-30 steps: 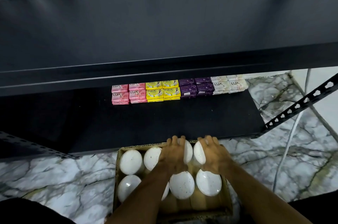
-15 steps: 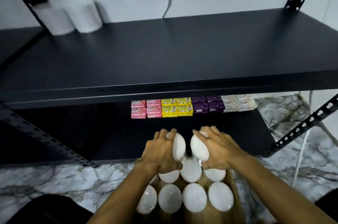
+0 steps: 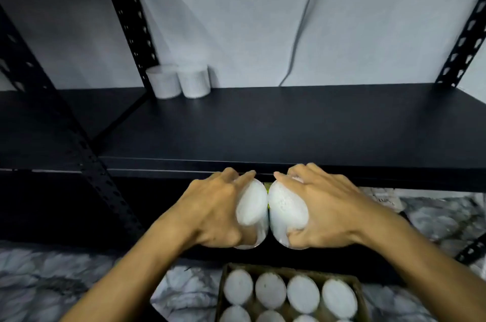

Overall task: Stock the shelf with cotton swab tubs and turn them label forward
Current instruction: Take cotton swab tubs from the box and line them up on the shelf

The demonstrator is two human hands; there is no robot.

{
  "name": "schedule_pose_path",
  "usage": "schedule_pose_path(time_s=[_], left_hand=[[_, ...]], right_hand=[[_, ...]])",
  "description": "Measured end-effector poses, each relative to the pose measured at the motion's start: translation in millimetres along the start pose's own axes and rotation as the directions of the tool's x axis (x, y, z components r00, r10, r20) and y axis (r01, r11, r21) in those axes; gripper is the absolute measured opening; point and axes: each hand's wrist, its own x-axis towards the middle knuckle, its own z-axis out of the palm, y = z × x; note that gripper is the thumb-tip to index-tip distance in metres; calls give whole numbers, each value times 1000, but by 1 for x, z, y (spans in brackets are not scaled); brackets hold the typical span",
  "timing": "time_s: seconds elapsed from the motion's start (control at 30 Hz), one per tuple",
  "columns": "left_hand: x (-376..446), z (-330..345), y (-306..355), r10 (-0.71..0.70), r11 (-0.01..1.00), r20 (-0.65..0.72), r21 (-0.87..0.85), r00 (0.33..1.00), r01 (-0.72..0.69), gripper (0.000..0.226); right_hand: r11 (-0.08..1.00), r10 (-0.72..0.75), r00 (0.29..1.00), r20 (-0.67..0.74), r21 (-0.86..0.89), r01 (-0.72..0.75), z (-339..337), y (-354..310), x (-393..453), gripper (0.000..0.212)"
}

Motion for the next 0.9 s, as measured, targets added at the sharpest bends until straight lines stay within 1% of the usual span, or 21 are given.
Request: schedule_pose_path(time_s=[0.1, 0.3, 0.43, 0.57, 0.77, 0.9], left_hand=[[-7, -32, -9, 9, 1000, -35, 18, 999, -8, 108], [-5, -86, -23, -8, 998, -78, 66, 997, 13, 102], [7, -110, -32, -30, 996, -109, 86, 994, 40, 98], [27, -116, -46, -65, 993, -95, 87, 993, 73, 96], [57, -109, -63, -118, 992, -12, 47, 993, 119, 96], [74, -105, -73, -145, 989, 0, 12, 989, 145, 98]], right_hand=[[999, -33, 998, -56, -19, 32, -33, -10, 6, 102], [995, -61, 993, -102, -87, 52, -82, -17, 30, 101], [995, -48, 993, -112, -95, 37, -103, -15, 50, 99], [996, -25, 997, -72, -85, 18, -107, -8, 77, 102], [999, 35, 999, 2, 1, -35, -98, 5, 110, 99], [997, 71, 997, 16, 14, -71, -92, 12, 122, 99]])
